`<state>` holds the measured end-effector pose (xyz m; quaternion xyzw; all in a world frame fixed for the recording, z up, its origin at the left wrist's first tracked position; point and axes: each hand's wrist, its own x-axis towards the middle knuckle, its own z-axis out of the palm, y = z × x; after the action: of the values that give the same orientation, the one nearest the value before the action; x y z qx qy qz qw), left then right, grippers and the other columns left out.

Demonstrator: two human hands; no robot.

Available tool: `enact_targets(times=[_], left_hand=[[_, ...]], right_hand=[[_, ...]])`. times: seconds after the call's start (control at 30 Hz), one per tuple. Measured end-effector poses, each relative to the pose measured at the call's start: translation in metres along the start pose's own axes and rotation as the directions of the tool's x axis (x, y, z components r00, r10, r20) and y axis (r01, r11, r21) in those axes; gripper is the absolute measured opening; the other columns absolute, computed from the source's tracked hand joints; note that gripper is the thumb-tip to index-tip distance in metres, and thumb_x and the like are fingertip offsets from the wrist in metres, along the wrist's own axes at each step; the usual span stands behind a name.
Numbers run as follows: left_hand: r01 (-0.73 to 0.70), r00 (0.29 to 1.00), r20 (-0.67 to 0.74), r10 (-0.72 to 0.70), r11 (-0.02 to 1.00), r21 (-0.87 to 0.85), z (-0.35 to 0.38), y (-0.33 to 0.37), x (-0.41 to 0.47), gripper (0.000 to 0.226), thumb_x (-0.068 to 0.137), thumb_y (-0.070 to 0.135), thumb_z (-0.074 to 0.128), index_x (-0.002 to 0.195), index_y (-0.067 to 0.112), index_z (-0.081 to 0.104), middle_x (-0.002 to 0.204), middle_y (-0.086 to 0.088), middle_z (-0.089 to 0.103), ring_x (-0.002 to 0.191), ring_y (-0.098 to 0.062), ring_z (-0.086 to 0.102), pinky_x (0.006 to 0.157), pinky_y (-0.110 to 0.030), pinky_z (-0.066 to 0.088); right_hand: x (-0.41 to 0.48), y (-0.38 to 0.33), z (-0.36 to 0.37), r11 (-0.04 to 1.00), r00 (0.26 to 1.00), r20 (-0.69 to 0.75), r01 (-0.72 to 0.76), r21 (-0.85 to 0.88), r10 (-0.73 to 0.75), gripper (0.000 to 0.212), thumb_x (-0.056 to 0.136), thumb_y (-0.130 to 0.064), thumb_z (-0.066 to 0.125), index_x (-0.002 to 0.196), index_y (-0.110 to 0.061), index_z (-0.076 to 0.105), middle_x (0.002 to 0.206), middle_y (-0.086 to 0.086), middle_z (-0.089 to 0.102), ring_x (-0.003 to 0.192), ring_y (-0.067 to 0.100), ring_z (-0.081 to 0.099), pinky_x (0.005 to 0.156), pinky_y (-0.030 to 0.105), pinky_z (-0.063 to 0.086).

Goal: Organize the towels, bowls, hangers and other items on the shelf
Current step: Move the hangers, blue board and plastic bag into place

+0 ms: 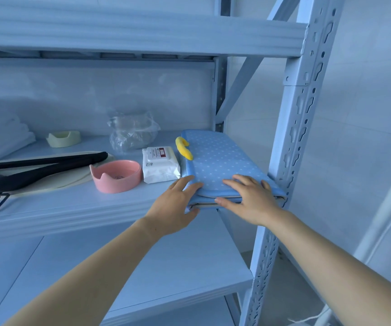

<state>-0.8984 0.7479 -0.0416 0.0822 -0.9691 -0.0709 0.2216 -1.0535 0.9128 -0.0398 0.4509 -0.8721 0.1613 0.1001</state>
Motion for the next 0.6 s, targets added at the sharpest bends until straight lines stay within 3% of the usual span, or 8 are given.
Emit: enact_targets(times=[0.23, 0.43, 0.6], left_hand=[[0.098, 0.984, 0.159, -0.080, 0.989, -0.107, 0.002, 0.012, 0.016, 0.056, 0.092, 0.037, 0.053, 0.144, 0.032, 0.030, 0.155, 0.003, 0.020, 0.128, -0.021, 0.043, 0.101, -0.025, 0.031], [0.112, 0.981, 0.163, -0.104, 0.993, -0.045, 0.009, 0.020, 0.029, 0.056, 0.093, 0.037, 0.052, 0.144, 0.032, 0.030, 0.154, 0.001, 0.022, 0.136, -0.019, 0.032, 0.106, -0.024, 0.025], [0.129, 0.984, 0.132, -0.120, 0.990, -0.064, 0.010, 0.021, 0.023, 0.055, 0.091, 0.038, 0.055, 0.141, 0.032, 0.034, 0.152, 0.003, 0.025, 0.128, -0.019, 0.042, 0.103, -0.024, 0.030]], right_hand=[[0.000, 0.023, -0.006, 0.997, 0.999, 0.041, -0.026, 0.072, 0.023, 0.059, 0.078, -0.074, 0.041, 0.130, -0.048, 0.042, 0.148, -0.013, 0.030, 0.138, 0.004, 0.023, 0.113, 0.043, 0.011], [0.002, 0.047, -0.007, 0.985, 0.998, 0.062, -0.003, 0.171, -0.007, 0.050, 0.084, -0.062, 0.048, 0.131, -0.045, 0.044, 0.150, -0.012, 0.029, 0.137, 0.004, 0.026, 0.116, 0.035, 0.010], [0.005, 0.049, -0.007, 0.959, 0.999, 0.036, 0.012, 0.285, -0.023, 0.047, 0.081, -0.058, 0.057, 0.126, -0.044, 0.051, 0.145, -0.013, 0.033, 0.133, 0.006, 0.029, 0.115, 0.034, 0.019]])
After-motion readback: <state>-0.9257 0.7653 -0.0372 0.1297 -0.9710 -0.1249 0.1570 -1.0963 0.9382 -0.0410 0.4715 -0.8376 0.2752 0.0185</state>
